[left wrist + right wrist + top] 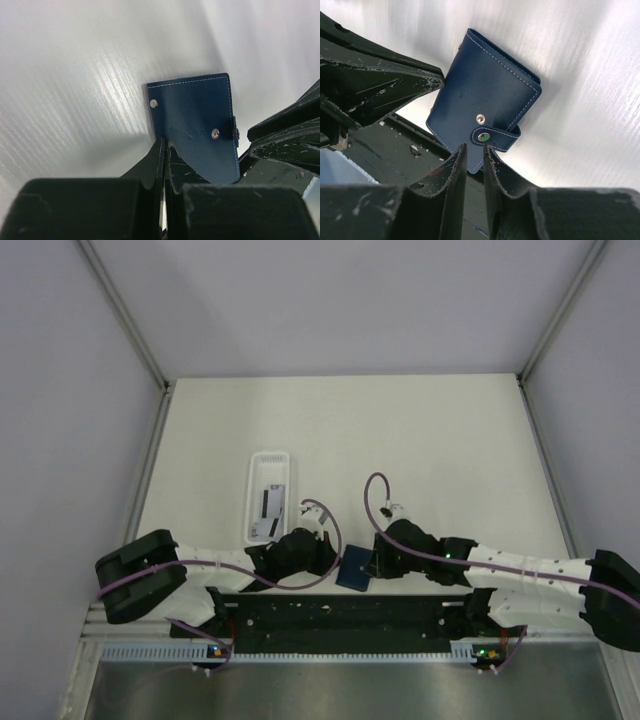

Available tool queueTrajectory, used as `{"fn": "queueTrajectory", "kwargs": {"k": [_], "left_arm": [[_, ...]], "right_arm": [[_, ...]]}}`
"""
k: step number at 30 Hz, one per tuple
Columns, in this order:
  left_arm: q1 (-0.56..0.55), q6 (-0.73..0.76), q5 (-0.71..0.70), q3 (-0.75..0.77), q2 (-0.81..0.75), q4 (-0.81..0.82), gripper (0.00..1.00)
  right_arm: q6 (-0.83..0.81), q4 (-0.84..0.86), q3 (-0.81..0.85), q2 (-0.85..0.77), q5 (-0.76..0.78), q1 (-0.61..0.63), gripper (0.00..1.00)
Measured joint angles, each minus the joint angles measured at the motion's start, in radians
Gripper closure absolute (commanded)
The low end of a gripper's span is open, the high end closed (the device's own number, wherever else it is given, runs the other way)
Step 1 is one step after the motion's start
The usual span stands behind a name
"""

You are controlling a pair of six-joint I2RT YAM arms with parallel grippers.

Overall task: Put the credit cards into the card holder
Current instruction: Close the card holder at the center of the board.

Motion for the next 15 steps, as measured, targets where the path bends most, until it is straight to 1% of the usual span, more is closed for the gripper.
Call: {"fn": "queueTrajectory", "kwargs": {"k": [15], "left_arm": [[0.0,0.0,0.0,0.0,0.0,0.0,1.0]], "right_arm": [[-0.019,0.031,0.0,0.072,-0.01,-0.02,0.81]]}}
